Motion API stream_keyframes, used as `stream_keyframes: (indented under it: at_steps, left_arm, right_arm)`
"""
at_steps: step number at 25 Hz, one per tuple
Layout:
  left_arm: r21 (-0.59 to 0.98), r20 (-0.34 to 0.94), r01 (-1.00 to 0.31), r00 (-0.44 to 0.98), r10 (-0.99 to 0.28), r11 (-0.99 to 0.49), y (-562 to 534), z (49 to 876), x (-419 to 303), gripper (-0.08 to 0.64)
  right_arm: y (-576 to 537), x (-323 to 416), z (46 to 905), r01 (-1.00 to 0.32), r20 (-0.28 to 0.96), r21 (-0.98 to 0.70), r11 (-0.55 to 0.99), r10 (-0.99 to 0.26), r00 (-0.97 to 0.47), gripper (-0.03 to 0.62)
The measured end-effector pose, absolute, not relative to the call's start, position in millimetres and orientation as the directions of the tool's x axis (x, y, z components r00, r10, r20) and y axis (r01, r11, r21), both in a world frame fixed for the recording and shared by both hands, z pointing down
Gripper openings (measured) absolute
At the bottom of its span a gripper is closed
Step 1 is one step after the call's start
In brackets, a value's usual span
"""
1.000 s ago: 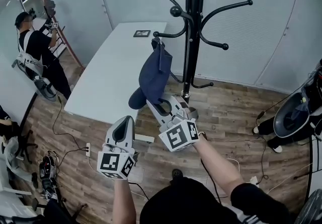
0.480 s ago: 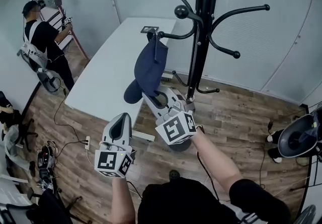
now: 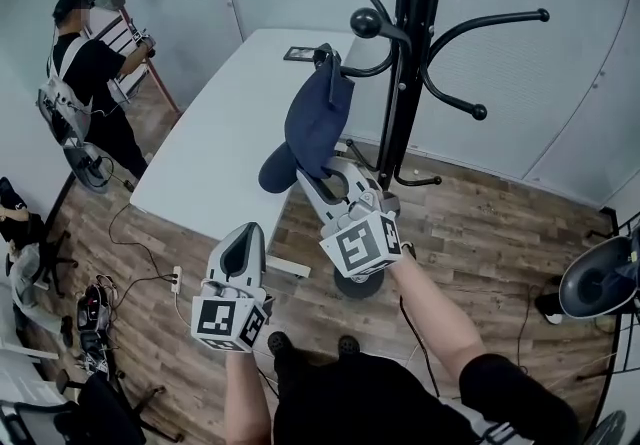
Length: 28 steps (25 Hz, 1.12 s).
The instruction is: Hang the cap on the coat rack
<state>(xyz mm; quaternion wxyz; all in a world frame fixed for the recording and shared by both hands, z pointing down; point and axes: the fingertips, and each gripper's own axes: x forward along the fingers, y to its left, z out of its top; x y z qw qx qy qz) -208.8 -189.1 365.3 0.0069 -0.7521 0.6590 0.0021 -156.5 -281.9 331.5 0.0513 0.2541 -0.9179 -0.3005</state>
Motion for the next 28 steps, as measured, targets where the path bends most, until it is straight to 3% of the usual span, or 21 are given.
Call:
stream_keyframes:
  at_steps: [28]
  left_arm:
    - [-0.012,-0.013,-0.955,0.297,-0.955,-0.297,-215,369,-168,0.015]
  right_arm:
    - [-295,-102,355,-0.523,-0.013,0.579,0.626,-0.634,-0.773,0.052]
